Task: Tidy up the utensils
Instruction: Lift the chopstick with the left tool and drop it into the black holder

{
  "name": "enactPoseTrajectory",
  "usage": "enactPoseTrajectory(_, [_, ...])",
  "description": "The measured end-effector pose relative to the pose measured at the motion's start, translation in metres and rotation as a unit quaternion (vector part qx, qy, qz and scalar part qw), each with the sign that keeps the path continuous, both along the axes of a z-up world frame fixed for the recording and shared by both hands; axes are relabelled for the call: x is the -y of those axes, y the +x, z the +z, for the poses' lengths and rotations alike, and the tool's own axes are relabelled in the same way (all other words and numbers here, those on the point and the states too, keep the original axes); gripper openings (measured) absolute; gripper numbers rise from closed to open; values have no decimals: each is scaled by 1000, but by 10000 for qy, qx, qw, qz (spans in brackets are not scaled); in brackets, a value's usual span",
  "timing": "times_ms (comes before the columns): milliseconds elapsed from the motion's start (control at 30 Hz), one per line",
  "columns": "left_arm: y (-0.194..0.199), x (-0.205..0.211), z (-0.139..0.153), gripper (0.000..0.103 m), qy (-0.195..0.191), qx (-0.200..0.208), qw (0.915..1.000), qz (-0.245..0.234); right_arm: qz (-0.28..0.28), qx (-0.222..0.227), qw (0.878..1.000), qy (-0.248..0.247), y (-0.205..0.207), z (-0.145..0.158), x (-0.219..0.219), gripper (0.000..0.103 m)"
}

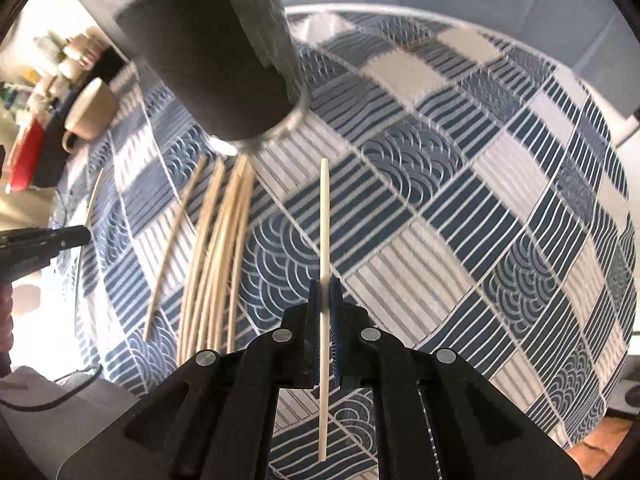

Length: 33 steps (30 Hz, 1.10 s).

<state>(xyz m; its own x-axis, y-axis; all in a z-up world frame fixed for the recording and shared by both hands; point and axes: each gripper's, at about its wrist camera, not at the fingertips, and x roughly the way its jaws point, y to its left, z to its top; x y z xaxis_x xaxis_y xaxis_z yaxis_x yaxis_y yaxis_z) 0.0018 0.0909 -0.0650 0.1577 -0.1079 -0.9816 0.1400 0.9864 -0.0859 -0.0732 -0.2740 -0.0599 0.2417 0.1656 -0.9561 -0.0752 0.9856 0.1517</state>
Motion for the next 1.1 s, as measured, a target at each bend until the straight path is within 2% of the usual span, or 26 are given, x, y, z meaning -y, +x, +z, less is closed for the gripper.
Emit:
enactPoseTrajectory(33, [-6,-2,8,4,-9,96,10000,-20,22,83,10000,19,14,12,1,4])
enactPoseTrajectory(133, [-20,-2,29,4,10,349,9994,-8,130,426,9990,45,17,28,-12,4])
enactPoseTrajectory(167, [-1,-1,35,4,51,403,9992,-2,167,559,9983,59,18,36,-13,4])
enactPoseTrajectory(233, [7,2,52,4,-32,561,9984,13,195,762,9968,155,29,51,-14,4])
enactPoseTrajectory(300, [36,18,64,4,-65,713,9974,-10,219,1043,9939,277,34,70,-11,4])
enactPoseTrajectory(367, [46,26,78,4,-44,983,9951,-57,261,1286,9908,323,46,77,-23,4])
enactPoseTrajectory(500, [70,41,108,4,-66,1417,9898,-108,359,1882,9804,455,61,111,-22,4])
enactPoseTrajectory(600, [81,51,129,5,-226,1724,9846,-204,334,2283,9714,554,73,131,-19,5])
enactPoseTrajectory(800, [106,70,152,5,-518,2251,9726,-259,365,2827,9544,888,98,156,-20,5])
enactPoseTrajectory(867, [115,74,156,5,-604,2325,9704,-242,407,2868,9526,931,107,159,-23,5])
enactPoseTrajectory(967, [134,82,161,5,-647,2411,9681,-188,497,3132,9424,1063,122,168,-29,5])
enactPoseTrajectory(1100, [159,90,167,4,-996,2526,9623,-142,513,3411,9302,1252,141,172,-36,5])
